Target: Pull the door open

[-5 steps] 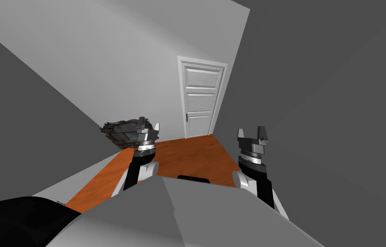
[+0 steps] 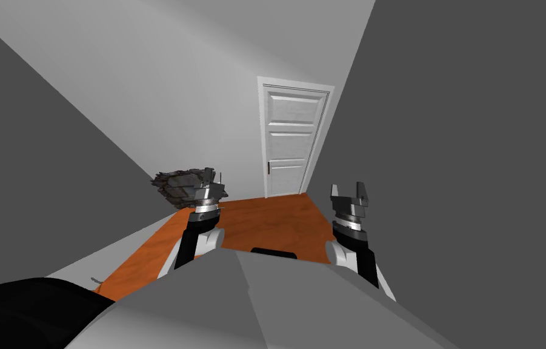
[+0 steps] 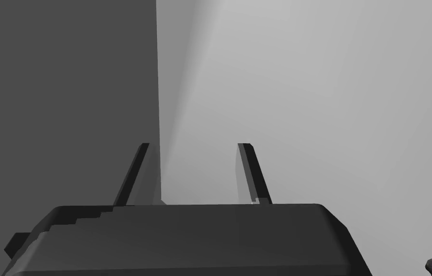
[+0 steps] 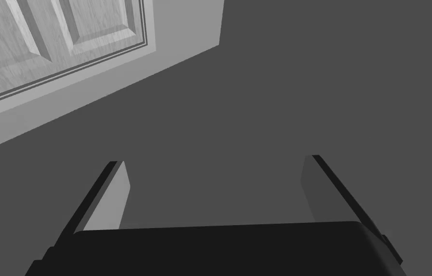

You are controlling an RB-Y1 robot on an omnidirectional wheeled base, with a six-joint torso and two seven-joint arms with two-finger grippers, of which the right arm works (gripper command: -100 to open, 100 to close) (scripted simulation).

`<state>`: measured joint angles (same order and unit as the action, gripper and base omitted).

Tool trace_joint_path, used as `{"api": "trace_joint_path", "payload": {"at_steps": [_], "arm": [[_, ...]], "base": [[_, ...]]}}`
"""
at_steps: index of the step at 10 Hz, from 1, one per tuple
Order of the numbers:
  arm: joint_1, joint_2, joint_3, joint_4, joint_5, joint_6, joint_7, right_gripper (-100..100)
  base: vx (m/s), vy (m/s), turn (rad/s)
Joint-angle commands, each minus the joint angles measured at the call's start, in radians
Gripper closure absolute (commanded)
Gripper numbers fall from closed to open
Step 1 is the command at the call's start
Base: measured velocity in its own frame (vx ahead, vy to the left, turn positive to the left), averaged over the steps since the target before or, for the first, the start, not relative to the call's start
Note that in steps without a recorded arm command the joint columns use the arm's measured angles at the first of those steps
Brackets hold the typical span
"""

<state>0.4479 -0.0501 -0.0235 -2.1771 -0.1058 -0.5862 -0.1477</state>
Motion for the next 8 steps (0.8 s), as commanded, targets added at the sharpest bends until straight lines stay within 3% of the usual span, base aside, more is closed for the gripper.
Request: {"api": "trace_joint_path", "payload": {"at_steps": [1,8], "arm": [[-0.008,-0.008,0.008,0.031,-0.021,-0.010,-0.027,-100],[-0.042,-0.044,0.054,0.182,-0.131,-0.051,-0.155,-100]], "base": [[0.178,0.039,0.085],[0.127,0.032,0.121]]}}
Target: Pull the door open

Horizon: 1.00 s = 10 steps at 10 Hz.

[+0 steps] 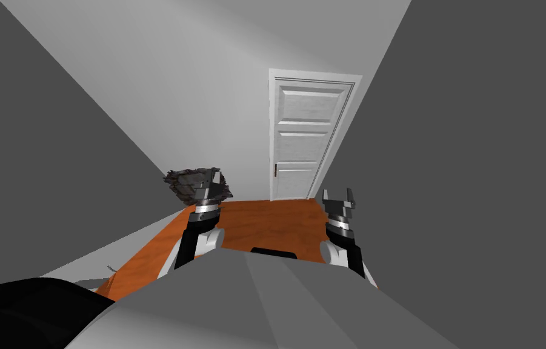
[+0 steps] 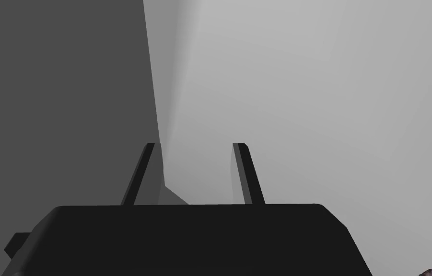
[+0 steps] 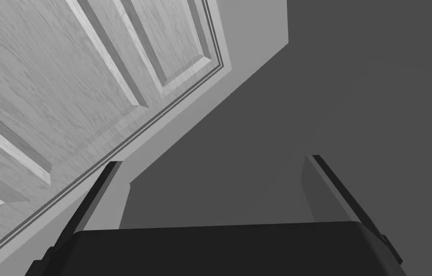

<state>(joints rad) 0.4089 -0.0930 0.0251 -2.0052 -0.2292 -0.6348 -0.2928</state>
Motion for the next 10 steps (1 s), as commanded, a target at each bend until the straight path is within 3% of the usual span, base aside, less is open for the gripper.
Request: {"api": "trace_joint_path", "payload": {"at_steps": [1,2,10], "arm": [[-0.007,-0.005,0.011,0.029,-0.022,-0.007,-0.026,-100],[-0.016,-0.014,0.023,0.069,-0.051,-0.018,-0.060,-100],[-0.055,-0.051,0.075,0.241,-0.176,-0.065,-0.207,-100]], "base": [[0.103,0.018,0.096],[0.156,0.046,0.202],[0.116,0.029,0.126]]}}
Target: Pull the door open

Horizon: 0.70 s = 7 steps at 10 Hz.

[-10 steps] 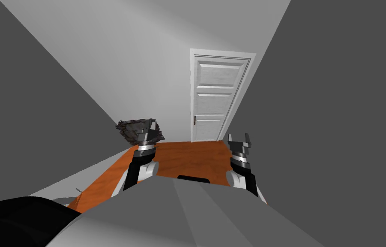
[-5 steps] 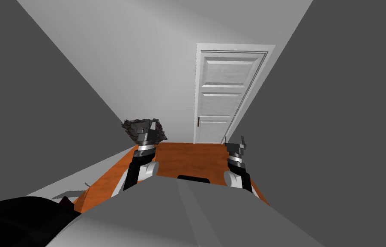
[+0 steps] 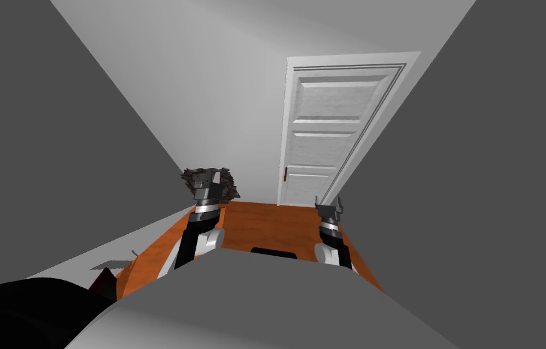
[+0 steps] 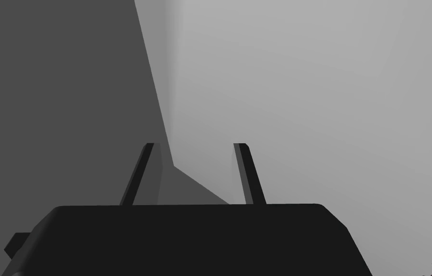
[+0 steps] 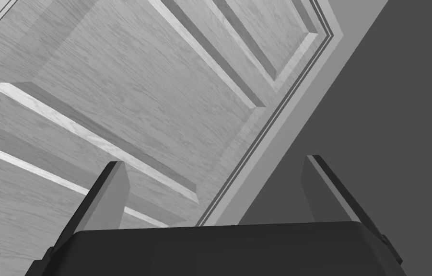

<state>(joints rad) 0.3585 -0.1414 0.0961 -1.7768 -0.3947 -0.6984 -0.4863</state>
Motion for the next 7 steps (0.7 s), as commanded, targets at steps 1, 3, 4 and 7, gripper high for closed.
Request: {"api": "trace_joint_path", "payload": {"at_steps": [1,3,4,7], "arm": [[-0.010,-0.007,0.010,0.035,-0.027,-0.008,-0.032,-100],[-0.020,-0.016,0.024,0.080,-0.060,-0.020,-0.071,-100],[-0.025,-0.021,0.031,0.103,-0.077,-0.026,-0.090,-100],[-0.041,-0.035,0.051,0.171,-0.127,-0.045,-0.148,-100]], "base": [[0.125,0.035,0.138],[0.103,0.022,0.132],[0.099,0.028,0.100],[0.113,0.011,0.134]]}}
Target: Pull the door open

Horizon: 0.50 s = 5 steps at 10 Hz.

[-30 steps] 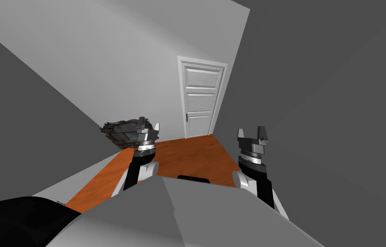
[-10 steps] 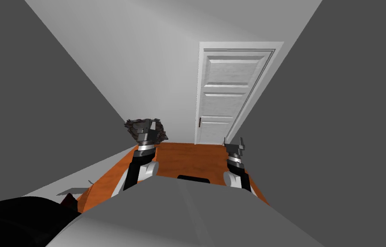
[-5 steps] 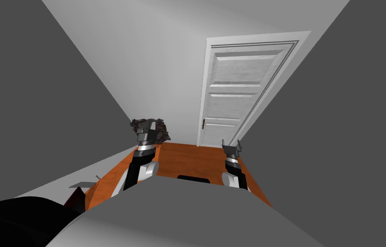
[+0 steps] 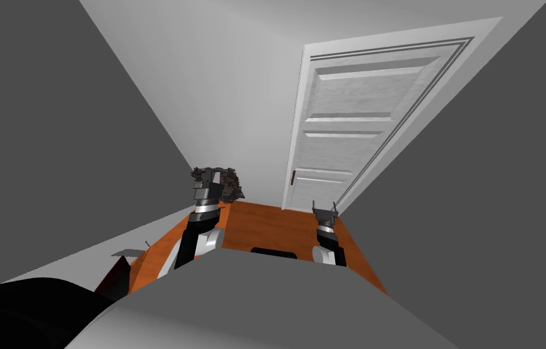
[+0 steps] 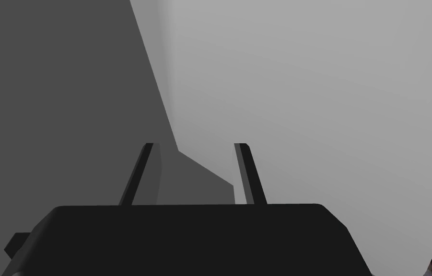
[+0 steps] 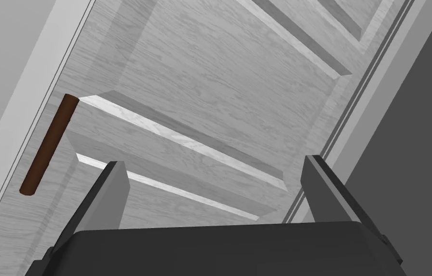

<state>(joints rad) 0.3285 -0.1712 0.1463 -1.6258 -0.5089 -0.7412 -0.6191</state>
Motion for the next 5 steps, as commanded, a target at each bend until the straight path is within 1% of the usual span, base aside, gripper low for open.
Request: {"api": "trace_joint_path", "payload": {"at_steps": [1,5], "arm": [[-0.016,-0.009,0.008,0.042,-0.029,-0.008,-0.035,-100],[-0.036,-0.027,0.035,0.132,-0.095,-0.033,-0.111,-100]], "base": [[0.119,0.021,0.099],[0.117,0.007,0.138]]}}
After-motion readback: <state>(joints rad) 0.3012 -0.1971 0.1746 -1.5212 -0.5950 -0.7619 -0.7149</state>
